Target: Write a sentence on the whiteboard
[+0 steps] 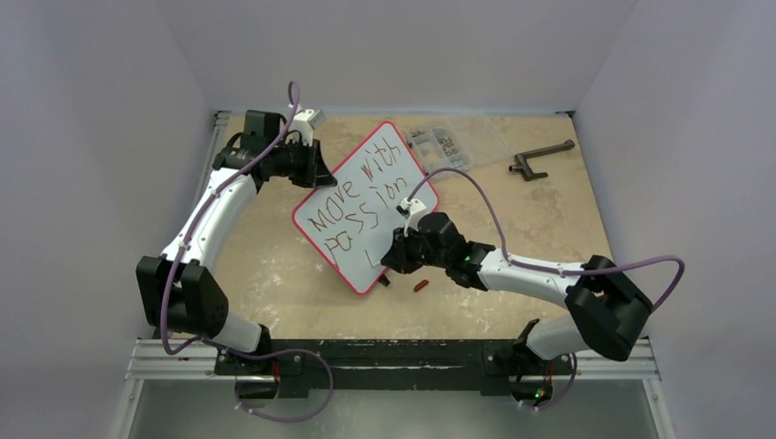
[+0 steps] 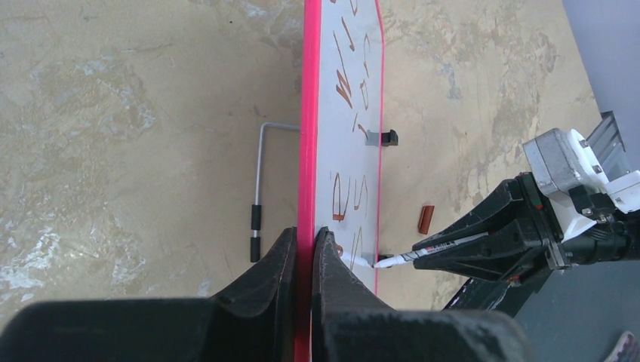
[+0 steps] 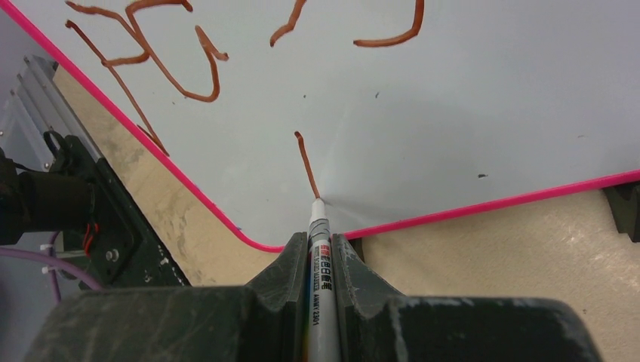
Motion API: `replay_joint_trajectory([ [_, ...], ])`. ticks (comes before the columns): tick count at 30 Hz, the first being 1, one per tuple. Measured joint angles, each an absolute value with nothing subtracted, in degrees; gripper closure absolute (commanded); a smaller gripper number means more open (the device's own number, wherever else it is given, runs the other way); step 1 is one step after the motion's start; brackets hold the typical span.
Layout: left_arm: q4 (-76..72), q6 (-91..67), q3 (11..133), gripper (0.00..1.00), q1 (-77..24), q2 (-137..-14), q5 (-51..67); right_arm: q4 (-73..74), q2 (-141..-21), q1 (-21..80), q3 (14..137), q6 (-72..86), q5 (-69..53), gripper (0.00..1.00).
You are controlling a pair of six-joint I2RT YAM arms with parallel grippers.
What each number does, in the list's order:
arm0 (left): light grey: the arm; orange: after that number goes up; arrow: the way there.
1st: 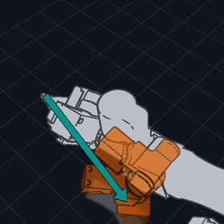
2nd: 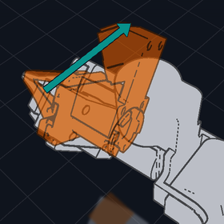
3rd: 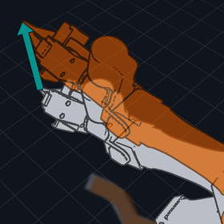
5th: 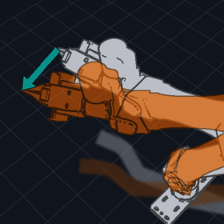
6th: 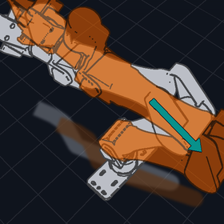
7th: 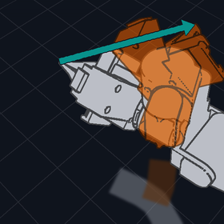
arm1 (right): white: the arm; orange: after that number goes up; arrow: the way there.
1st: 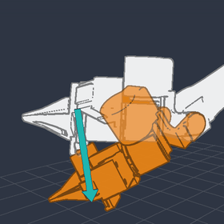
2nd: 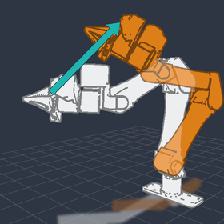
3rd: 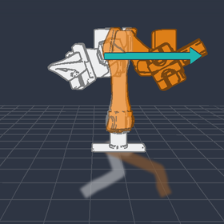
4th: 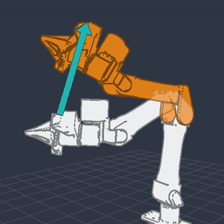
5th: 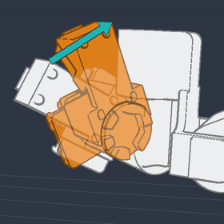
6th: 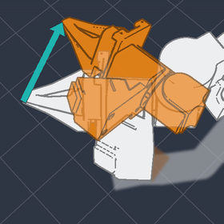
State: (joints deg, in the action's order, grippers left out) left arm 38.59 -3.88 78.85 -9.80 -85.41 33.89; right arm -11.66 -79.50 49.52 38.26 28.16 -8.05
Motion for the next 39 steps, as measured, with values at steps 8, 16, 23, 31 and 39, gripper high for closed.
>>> replay_joint_trajectory([
  [8, 38.4, -3.9, 78.8, 1.00, -9.7, -85.4, 33.9, -7.0, -80.9, 49.8, 44.7, 27.5, -5.4, 1.00],
  [16, 38.4, -3.8, 78.8, 1.00, -9.6, -85.4, 33.8, -3.7, -82.2, 49.9, 49.2, 27.2, -3.0, 1.00],
  [23, 38.2, -3.9, 78.8, 1.00, -9.4, -85.4, 33.4, -3.0, -82.3, 50.0, 49.6, 28.1, 1.2, 1.00],
  [31, 38.2, -3.9, 78.8, 1.00, -9.4, -85.4, 33.2, -2.3, -82.3, 50.0, 49.6, 29.4, 3.6, 1.00],
  [39, 38.2, -3.9, 78.8, 1.00, -9.4, -85.4, 33.2, -4.1, -81.0, 49.8, 46.0, 30.0, 4.2, 1.00],
])
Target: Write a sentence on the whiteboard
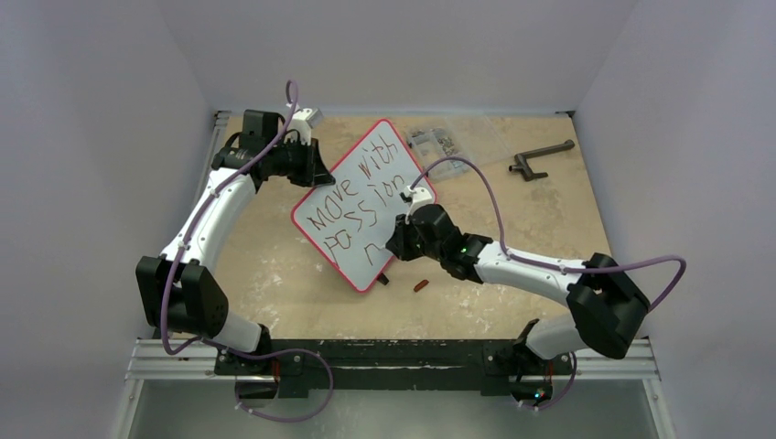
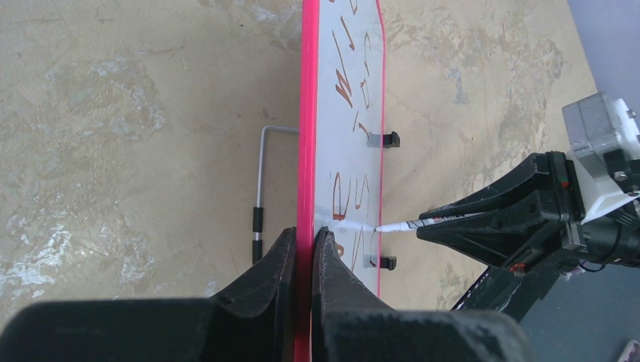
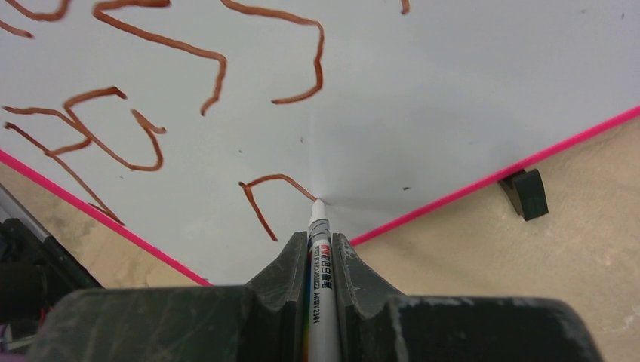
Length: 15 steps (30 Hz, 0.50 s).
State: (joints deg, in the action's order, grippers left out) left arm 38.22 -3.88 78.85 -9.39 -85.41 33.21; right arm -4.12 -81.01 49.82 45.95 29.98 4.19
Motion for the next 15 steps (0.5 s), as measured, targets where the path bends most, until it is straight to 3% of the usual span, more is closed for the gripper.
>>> replay_joint_trajectory([
  [15, 38.4, -4.5, 78.9, 1.00, -9.4, -85.4, 33.2, -2.1, -79.1, 49.8, 43.5, 30.1, 5.2, 1.00],
])
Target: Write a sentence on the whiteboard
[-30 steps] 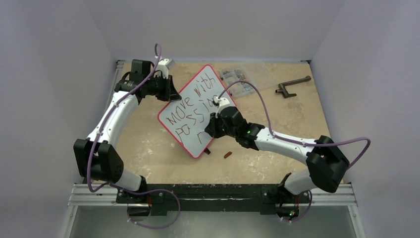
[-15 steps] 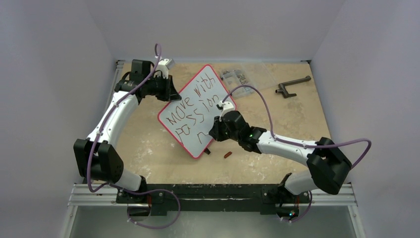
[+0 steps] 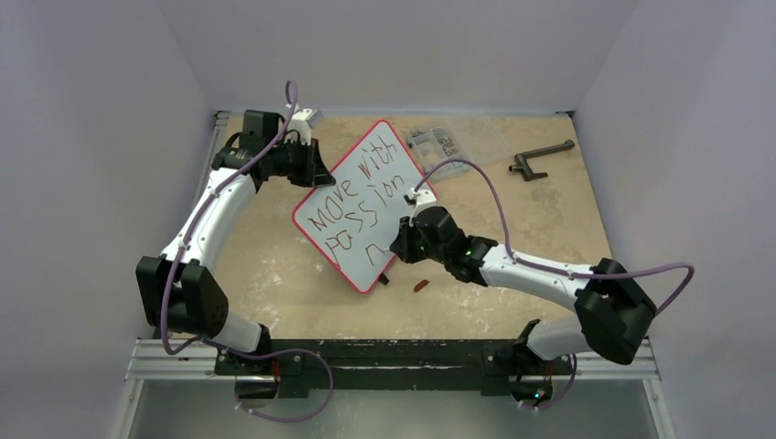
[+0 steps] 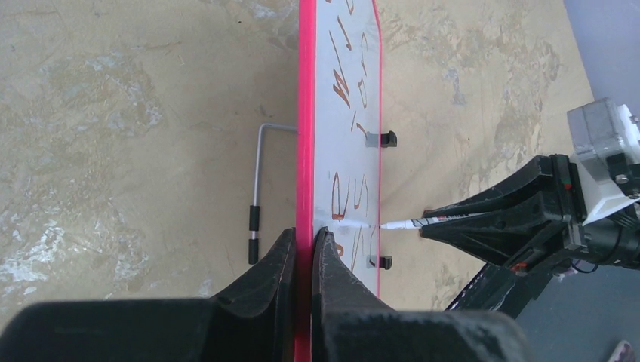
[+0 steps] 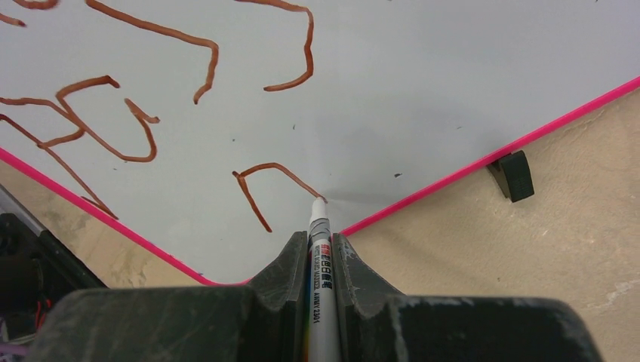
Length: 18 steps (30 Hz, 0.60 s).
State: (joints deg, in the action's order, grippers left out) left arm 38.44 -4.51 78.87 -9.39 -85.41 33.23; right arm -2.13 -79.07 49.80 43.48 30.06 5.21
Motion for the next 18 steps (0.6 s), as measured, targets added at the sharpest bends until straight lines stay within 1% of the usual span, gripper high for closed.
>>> replay_joint_trajectory([
  [4, 38.5, -5.0, 78.8, 1.00, -9.4, -85.4, 33.2, -1.6, -76.8, 49.6, 44.4, 30.1, 5.3, 1.00],
  [10, 38.5, -5.0, 78.8, 1.00, -9.4, -85.4, 33.1, -1.6, -76.6, 47.9, 47.6, 30.0, 5.6, 1.00],
  [18, 38.6, -5.0, 78.9, 1.00, -9.4, -85.4, 33.0, -1.0, -79.2, 46.6, 50.2, 30.0, 6.4, 1.00],
])
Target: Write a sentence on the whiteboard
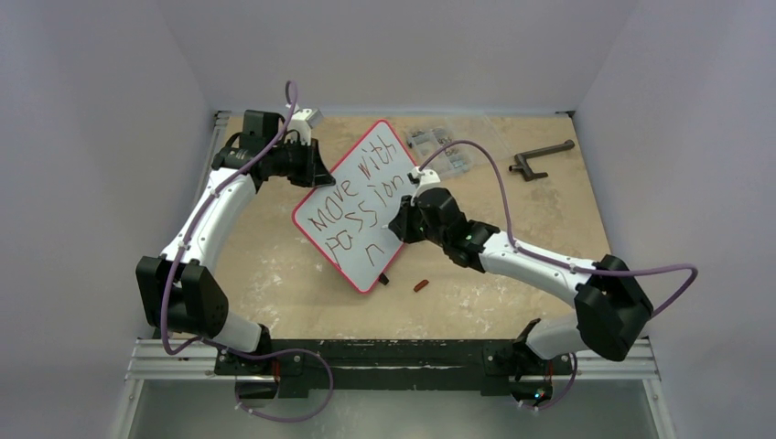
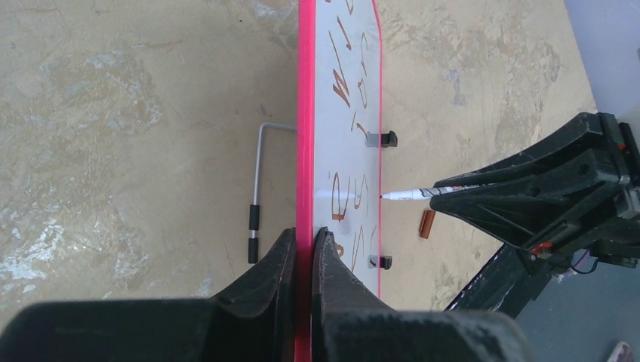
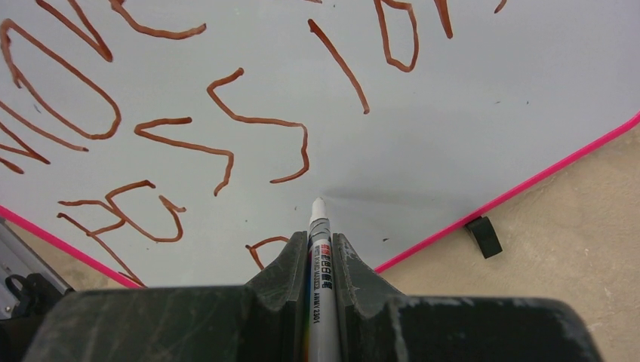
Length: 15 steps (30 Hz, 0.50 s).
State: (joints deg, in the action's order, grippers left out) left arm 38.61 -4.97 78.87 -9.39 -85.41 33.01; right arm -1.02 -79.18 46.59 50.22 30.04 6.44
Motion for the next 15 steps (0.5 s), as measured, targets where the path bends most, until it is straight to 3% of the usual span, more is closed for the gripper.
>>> replay_joint_trajectory([
  [15, 38.7, -5.0, 78.9, 1.00, -9.4, -85.4, 33.0, -1.8, -81.4, 46.5, 48.9, 30.4, 4.3, 1.00],
])
